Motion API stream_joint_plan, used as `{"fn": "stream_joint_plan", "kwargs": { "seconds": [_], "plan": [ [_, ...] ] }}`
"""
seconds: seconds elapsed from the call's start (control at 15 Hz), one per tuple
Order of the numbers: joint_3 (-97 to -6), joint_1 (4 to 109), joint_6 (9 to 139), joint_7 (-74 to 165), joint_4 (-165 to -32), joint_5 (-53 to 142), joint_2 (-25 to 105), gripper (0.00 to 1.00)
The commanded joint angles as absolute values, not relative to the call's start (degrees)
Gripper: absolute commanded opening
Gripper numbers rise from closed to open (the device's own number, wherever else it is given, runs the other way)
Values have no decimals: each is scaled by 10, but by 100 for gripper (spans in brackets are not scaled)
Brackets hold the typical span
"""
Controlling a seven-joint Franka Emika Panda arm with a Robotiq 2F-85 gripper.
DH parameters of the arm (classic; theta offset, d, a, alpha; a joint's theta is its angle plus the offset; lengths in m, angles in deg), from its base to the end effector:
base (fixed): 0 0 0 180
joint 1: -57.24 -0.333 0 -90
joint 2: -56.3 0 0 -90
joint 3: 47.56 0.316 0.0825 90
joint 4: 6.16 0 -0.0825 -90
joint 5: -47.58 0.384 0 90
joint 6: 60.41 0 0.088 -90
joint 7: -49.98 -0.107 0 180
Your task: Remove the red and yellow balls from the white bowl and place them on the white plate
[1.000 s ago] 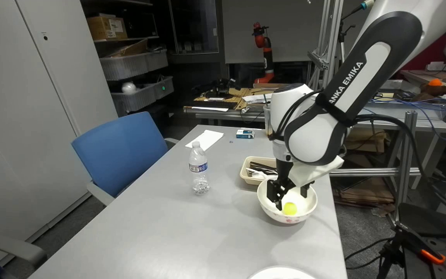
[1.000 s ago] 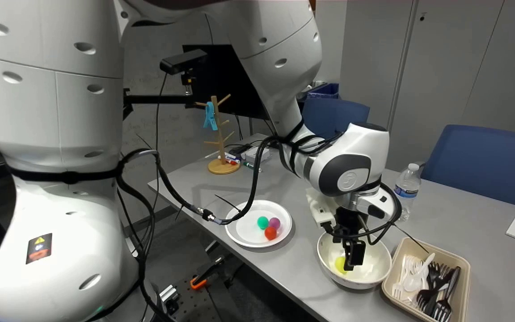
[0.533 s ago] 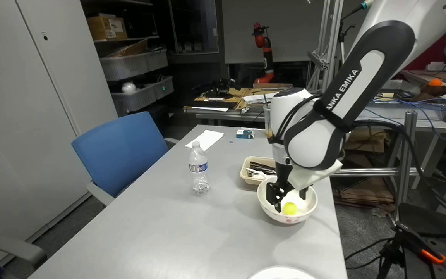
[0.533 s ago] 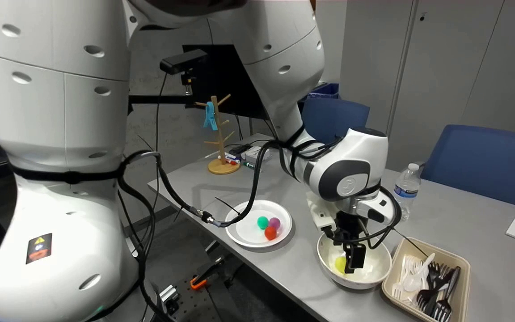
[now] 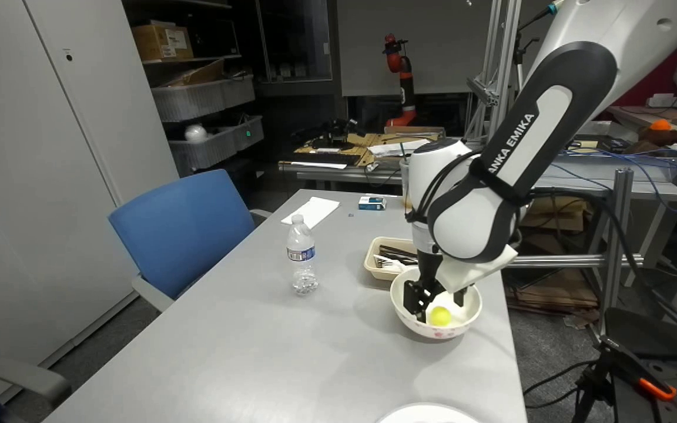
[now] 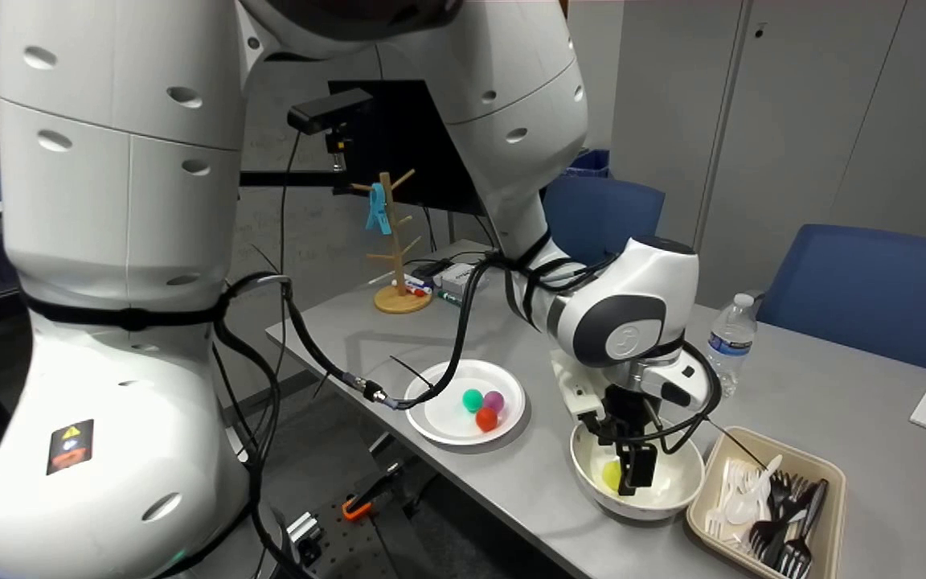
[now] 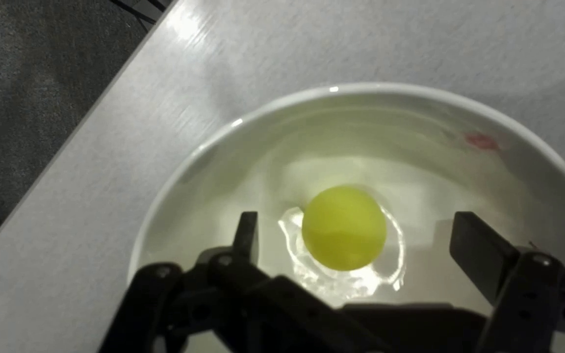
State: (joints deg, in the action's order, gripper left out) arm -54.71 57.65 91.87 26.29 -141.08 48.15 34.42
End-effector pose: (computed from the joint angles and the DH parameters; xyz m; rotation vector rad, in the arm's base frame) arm 0.4964 -0.0696 0.1630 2.9723 -0.8342 -0.1067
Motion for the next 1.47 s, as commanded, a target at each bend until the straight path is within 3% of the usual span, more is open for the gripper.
{"fn": "stream_joint_plan", "kwargs": {
  "seconds": [0.0,0.07,0.27,0.6,0.67,1.4],
  "plan": [
    [-544,579,933,284,-1401,500,329,98],
    [-545,579,933,285,-1400,501,327,80],
    [-545,579,936,286,-1399,503,324,61],
    [-546,578,937,287,-1395,507,320,21],
    [-546,578,938,287,-1395,507,321,17],
    [-579,553,886,261,-1423,459,383,17]
  ]
}}
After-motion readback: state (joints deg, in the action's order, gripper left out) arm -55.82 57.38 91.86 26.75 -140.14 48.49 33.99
